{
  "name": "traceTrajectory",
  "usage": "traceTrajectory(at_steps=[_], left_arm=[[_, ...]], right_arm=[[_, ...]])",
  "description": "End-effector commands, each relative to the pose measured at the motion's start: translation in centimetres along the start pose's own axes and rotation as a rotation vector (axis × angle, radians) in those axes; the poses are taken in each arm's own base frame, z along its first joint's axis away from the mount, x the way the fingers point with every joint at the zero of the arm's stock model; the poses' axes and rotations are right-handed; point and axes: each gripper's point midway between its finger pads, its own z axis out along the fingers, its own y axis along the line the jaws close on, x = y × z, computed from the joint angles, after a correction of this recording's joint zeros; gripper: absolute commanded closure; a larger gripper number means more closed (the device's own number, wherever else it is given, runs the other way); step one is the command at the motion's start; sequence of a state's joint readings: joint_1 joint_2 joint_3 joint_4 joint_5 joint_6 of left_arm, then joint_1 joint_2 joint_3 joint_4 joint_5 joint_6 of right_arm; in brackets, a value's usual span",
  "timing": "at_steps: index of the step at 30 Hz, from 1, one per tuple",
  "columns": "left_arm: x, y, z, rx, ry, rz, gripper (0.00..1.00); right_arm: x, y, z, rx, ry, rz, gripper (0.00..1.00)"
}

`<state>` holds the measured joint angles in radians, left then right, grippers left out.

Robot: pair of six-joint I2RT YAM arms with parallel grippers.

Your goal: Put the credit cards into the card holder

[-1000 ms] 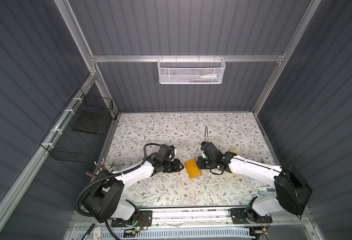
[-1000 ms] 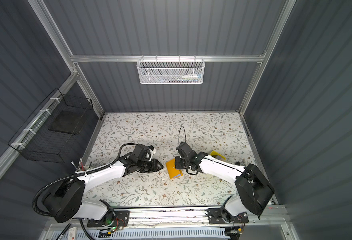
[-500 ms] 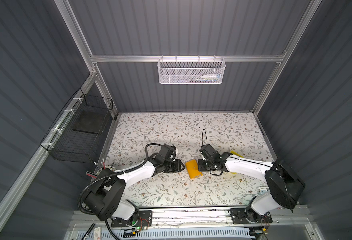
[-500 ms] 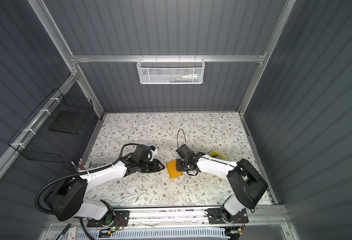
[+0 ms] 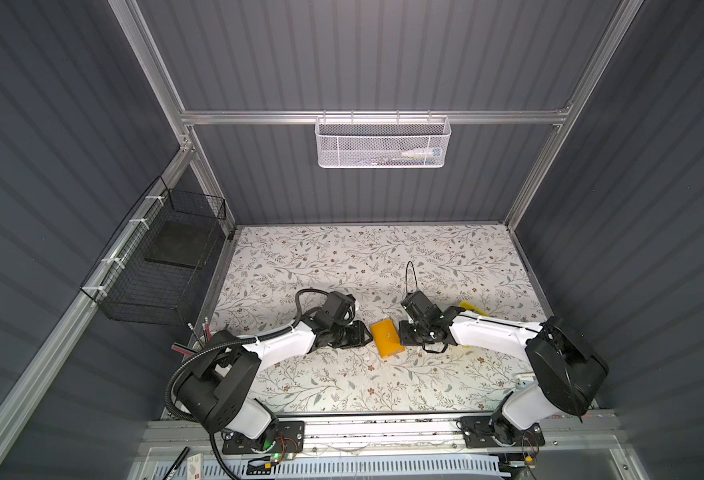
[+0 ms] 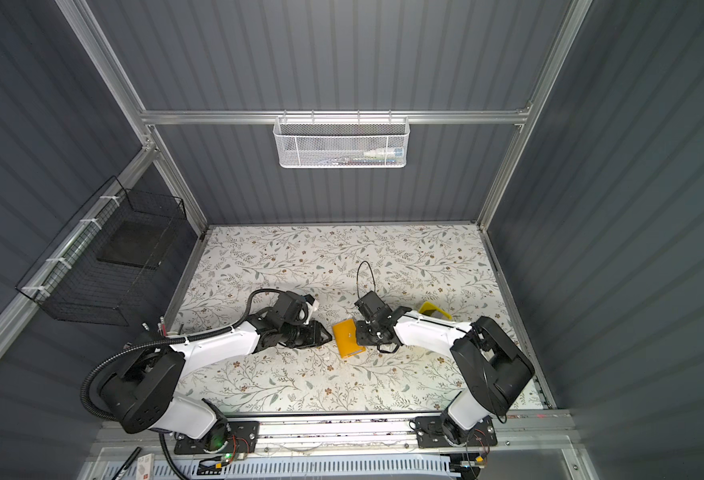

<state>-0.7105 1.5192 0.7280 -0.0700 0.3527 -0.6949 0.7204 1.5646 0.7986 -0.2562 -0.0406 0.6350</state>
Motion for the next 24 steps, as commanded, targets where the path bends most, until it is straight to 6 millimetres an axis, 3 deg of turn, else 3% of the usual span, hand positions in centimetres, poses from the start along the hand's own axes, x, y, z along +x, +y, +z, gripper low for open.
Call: traceTrajectory(at_steps=[1, 16, 24], left_arm=[[0.1, -0.4, 0.7, 0.009, 0.01, -0.008, 0.62], [0.5, 0.4, 1.0, -0.001, -0.007, -0.072, 0.68], [-0.3, 0.5, -0.7, -0.023, -0.055, -0.083, 0.72]], right_arm=[[0.5, 0.9, 0.2, -0.068, 0.017, -0.026, 0.88], [-0.6, 4.8, -1.9, -0.288, -0.06, -0.057, 0.87], [-0.5, 7.1, -1.6, -0.315, -0.049, -0.088, 0.85]])
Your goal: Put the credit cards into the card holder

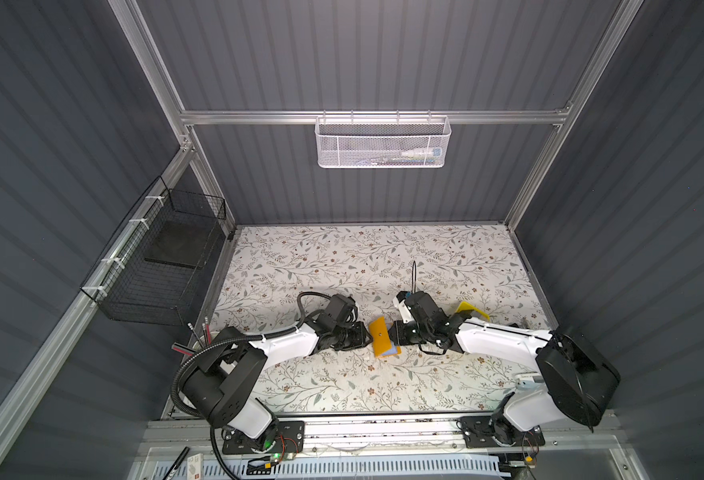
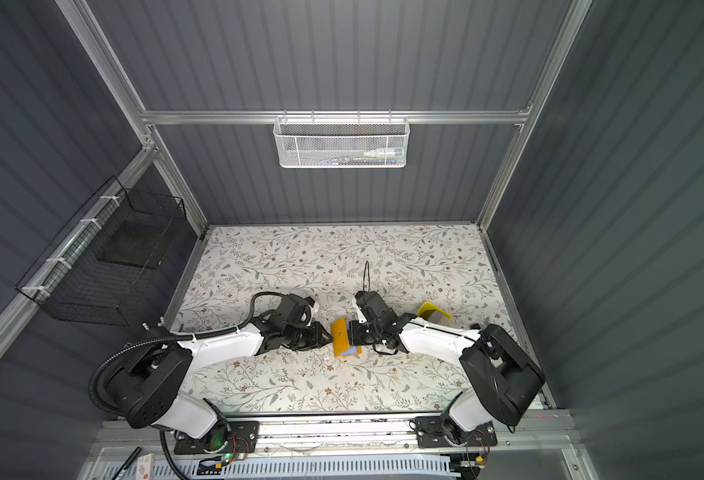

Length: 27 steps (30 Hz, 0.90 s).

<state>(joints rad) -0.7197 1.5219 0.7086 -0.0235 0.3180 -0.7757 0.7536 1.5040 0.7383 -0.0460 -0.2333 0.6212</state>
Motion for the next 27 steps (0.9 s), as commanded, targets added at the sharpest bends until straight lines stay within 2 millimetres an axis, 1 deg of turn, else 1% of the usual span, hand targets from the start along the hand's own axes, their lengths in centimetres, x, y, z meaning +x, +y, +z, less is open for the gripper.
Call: traceTrajectory(at_steps=[1, 6, 8, 10, 13, 15, 17, 18, 23, 24, 27], left_arm=[[-0.1, 0.3, -1.2, -0.013, -0.027, -0.022, 0.72], [-0.9, 0.5, -3.1, -0.012, -0.063, -0.038, 0.72], [-1.3, 0.8, -3.9, -0.01, -0.082, -0.047, 0.72], [-1.6, 0.8, -4.7, -0.008, -0.095, -0.049, 0.72], [-1.7, 0.9, -5.2, -0.006, -0.095, -0.046, 0.73], [-1.7, 0.9, -5.2, 0.001, -0.091, -0.05, 0.73], [-1.8, 1.0, -5.2, 0.006, -0.1, -0.054, 0.73], [-1.5, 0.3, -5.2, 0.042, -0.081, -0.05, 0.74], [-1.5, -1.2, -5.4, 0.105, -0.056, -0.018, 0.75], [-1.4, -1.6, -5.5, 0.125, -0.047, -0.013, 0.75], [-0.7, -1.9, -5.6, 0.146, -0.023, 0.011, 0.75]], right_arm=[[-0.5, 1.5, 0.5, -0.024, -0.002, -0.02, 0.85], [-0.7, 2.6, 1.2, -0.017, 0.003, -0.037, 0.82], [-0.9, 3.0, 1.5, -0.017, 0.006, -0.038, 0.78], [-0.8, 3.3, 1.9, -0.015, 0.016, -0.039, 0.71], [-0.9, 3.5, 2.4, -0.005, 0.03, -0.035, 0.65], [-1.0, 3.6, 2.7, 0.001, 0.035, -0.026, 0.64], [-1.0, 3.5, 3.0, 0.01, 0.041, -0.012, 0.64], [-1.0, 3.5, 3.2, 0.01, 0.041, -0.004, 0.64], [-0.5, 2.3, 4.1, 0.077, 0.074, 0.036, 0.73], [-0.3, 2.1, 4.3, 0.087, 0.081, 0.042, 0.74], [0.1, 1.7, 4.6, 0.099, 0.091, 0.063, 0.77]])
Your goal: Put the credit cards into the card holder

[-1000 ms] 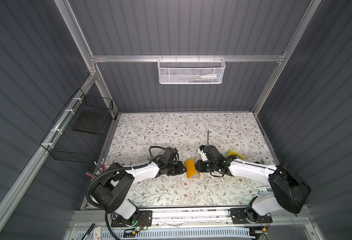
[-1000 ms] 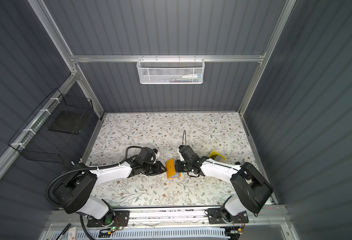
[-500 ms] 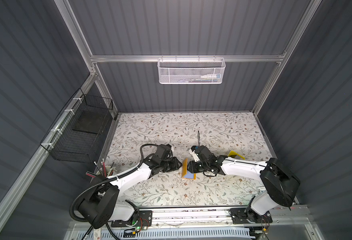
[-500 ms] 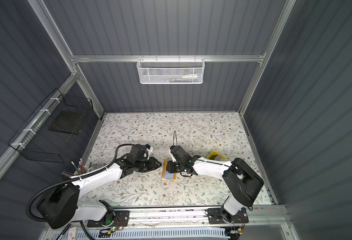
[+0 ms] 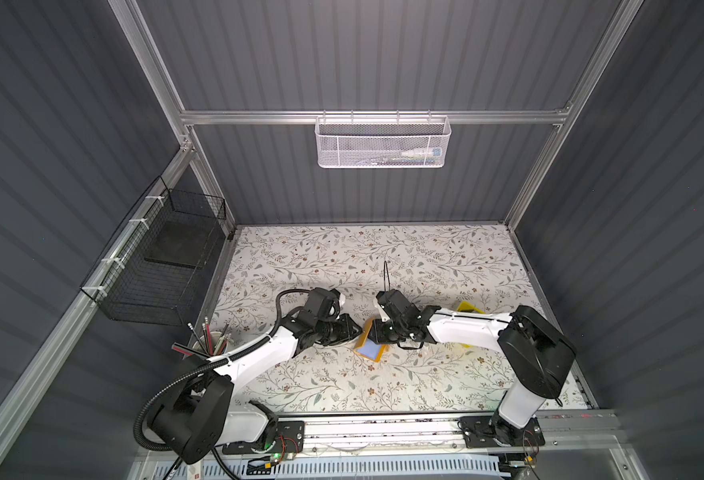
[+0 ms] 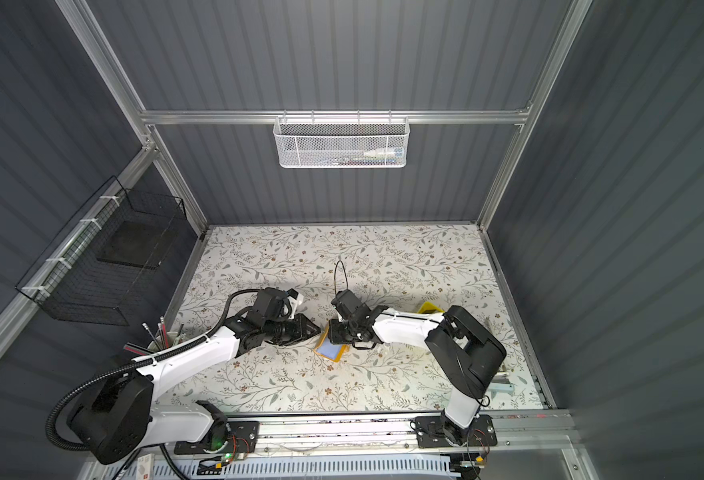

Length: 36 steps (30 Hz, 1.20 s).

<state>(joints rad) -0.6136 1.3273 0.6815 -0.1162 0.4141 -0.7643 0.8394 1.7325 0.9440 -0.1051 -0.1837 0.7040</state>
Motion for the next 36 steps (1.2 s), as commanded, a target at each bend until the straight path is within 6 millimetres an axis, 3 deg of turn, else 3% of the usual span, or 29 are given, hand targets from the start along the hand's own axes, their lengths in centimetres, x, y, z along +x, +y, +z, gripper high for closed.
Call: traceTrajectory(at_steps=[1, 9, 18, 36], left_arm=[[0.9, -1.2, -0.5, 0.063, 0.041, 0.048, 0.76], [5.0, -0.7, -0.4, 0.023, 0.146, 0.122, 0.81], [7.0, -1.1, -0.3, 0.059, 0.198, 0.132, 0.8], [4.8, -1.4, 1.8, 0.063, 0.125, 0.092, 0.71]], right_arm=[[0.4, -0.7, 0.2, 0.04, 0.016, 0.036, 0.78], [0.2, -0.2, 0.0, 0.024, 0.013, 0.041, 0.8], [-0.1, 0.1, 0.0, 0.015, 0.006, 0.045, 0.82], [-0.2, 0.8, -0.6, -0.025, -0.007, 0.038, 0.83]])
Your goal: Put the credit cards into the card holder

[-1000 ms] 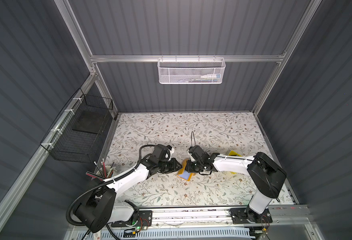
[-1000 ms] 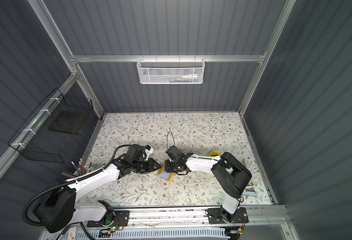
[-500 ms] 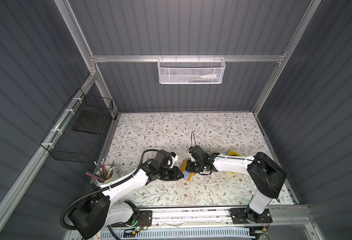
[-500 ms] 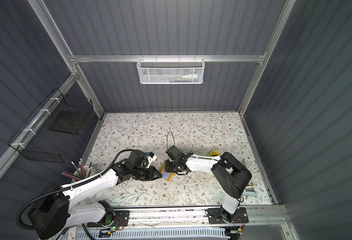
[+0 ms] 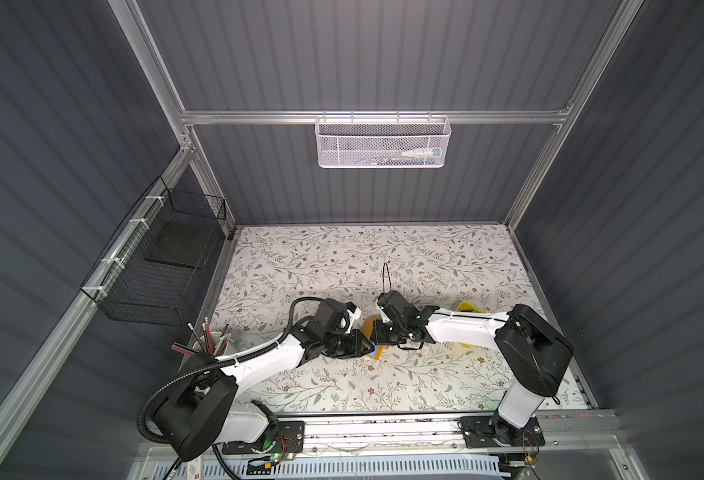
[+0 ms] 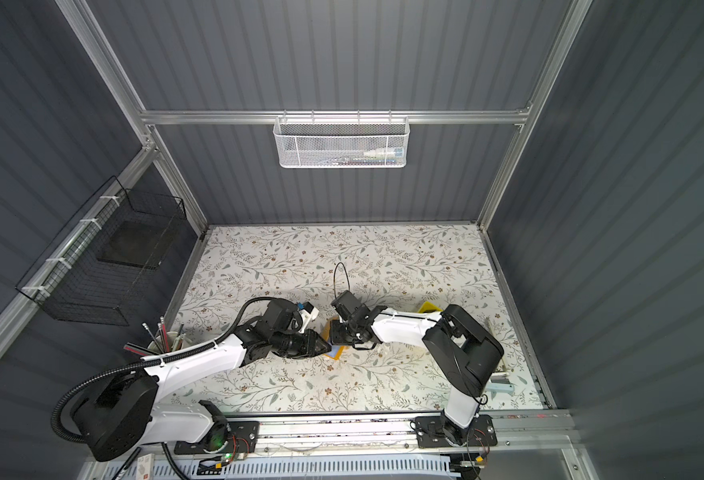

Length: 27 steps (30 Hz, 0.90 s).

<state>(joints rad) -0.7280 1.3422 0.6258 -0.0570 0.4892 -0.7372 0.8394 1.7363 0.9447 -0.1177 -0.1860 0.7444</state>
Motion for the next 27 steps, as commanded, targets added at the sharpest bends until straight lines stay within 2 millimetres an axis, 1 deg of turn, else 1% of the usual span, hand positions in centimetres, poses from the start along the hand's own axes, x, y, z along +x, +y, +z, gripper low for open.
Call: traceTrajectory(at_steps=[1, 7, 12, 16, 18, 21, 27], left_arm=[[-0.3, 0.2, 0.0, -0.019, -0.023, -0.003, 0.71], [-1.3, 0.4, -0.6, -0.059, -0.074, 0.006, 0.71], [-1.9, 0.8, -0.5, -0.096, -0.097, 0.009, 0.71], [-2.5, 0.8, -0.4, -0.104, -0.107, 0.016, 0.71], [-3.2, 1.2, -0.6, -0.137, -0.136, 0.02, 0.71], [-3.8, 1.1, -0.5, -0.152, -0.148, 0.031, 0.71], [-5.2, 1.7, -0.5, -0.221, -0.172, 0.04, 0.71]], right_arm=[[-0.3, 0.9, -0.6, -0.03, -0.018, -0.005, 0.83], [0.5, -0.4, 0.0, 0.011, 0.005, 0.01, 0.85], [1.2, -1.5, 0.3, 0.052, 0.022, 0.019, 0.85], [1.7, -2.5, 0.6, 0.086, 0.033, 0.022, 0.86], [1.9, -2.9, 0.6, 0.101, 0.036, 0.023, 0.86], [2.1, -3.5, 0.7, 0.128, 0.04, 0.021, 0.86], [2.6, -4.2, 0.8, 0.152, 0.048, 0.019, 0.87]])
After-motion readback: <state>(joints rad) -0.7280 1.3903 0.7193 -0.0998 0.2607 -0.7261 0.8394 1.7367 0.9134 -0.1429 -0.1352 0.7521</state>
